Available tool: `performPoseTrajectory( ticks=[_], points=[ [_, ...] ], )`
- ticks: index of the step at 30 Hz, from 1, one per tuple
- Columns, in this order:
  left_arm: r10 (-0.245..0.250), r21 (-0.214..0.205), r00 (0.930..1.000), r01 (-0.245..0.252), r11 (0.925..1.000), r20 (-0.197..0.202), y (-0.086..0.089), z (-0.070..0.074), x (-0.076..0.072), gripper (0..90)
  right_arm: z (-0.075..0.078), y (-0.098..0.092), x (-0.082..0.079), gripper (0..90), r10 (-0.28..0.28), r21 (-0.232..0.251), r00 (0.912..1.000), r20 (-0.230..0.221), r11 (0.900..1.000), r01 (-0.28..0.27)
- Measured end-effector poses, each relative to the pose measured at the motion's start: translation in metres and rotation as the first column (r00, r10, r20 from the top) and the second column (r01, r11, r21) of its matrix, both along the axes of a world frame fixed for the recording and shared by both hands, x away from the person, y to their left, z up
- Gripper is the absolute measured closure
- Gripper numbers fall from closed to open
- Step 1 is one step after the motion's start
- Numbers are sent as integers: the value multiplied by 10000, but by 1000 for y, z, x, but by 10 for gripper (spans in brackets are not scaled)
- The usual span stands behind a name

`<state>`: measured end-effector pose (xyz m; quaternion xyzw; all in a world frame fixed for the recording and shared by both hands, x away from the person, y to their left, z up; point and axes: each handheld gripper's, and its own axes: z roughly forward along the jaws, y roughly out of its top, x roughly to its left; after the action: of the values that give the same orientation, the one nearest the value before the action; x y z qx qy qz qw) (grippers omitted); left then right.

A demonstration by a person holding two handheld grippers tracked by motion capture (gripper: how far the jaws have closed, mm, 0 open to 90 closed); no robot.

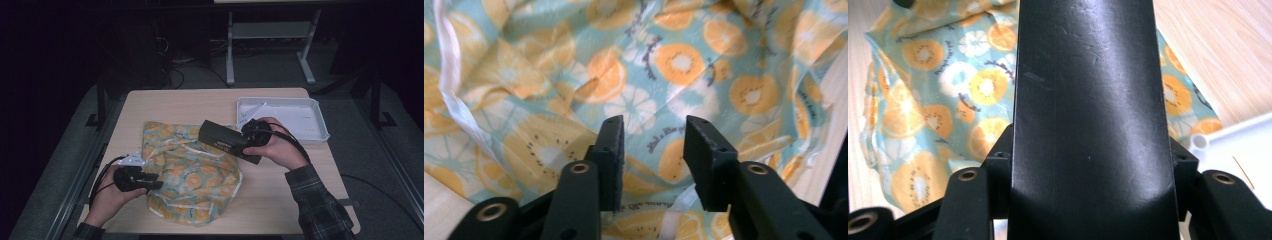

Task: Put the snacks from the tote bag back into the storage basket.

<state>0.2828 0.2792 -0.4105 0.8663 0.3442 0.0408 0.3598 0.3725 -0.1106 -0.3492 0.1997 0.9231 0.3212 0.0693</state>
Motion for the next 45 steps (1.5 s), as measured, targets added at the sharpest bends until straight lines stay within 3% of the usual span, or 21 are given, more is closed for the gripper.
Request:
performPoseTrajectory(
  ticks=[8, 20, 30, 38, 45],
  points=[
    [-2, 60, 9993, 0, 10000, 369, 11, 8, -4, 429, -7, -19, 7, 412, -669, -7, 9977, -117, 9978, 669],
    [454, 95, 9974, -460, 9989, 565, 34, 9, -16, 343, -10, -53, 28, 412, -1630, 7, 9866, 106, 9866, 1630],
    [1059, 42, 9923, -1064, 9943, 643, 60, 1, -29, 280, -16, -91, 49, 412, -2519, 305, 9678, -28, 9673, 2519],
    [1493, 310, 9862, -1518, 9879, 710, 74, -6, -34, 264, -21, -115, 69, 411, -3101, -2, 9507, -85, 9507, 3101],
    [1621, 363, 9838, -1653, 9856, 763, 78, -6, -34, 261, -31, -124, 88, 410, -3545, -170, 9350, -86, 9350, 3544]
  ],
)
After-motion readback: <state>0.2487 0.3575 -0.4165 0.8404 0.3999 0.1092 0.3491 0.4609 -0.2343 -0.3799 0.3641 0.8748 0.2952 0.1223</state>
